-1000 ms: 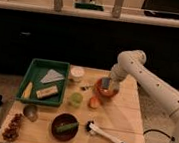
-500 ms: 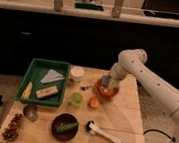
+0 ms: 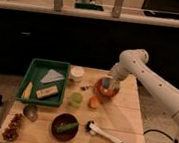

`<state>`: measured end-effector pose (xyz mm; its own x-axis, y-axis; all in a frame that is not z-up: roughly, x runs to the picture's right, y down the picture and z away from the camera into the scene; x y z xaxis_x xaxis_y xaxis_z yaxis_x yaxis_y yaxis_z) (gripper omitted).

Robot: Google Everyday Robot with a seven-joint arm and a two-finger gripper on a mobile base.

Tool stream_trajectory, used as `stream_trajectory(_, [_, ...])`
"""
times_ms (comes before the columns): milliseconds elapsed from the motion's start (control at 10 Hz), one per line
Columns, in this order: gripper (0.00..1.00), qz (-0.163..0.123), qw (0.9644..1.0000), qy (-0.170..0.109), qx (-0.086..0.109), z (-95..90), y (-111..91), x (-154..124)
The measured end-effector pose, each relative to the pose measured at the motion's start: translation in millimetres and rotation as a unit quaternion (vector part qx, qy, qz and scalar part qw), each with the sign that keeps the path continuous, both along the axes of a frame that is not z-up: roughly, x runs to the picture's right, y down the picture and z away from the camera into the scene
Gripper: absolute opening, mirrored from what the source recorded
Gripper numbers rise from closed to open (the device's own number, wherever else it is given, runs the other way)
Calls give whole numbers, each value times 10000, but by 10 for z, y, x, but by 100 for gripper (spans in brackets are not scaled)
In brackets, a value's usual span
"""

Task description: Place sponge in red bowl

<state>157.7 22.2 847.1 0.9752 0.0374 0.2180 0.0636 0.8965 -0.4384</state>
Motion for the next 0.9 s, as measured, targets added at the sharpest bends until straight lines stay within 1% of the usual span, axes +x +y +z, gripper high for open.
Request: stream_trajectory(900, [80,-3,10000,-67,25,-21,12,63])
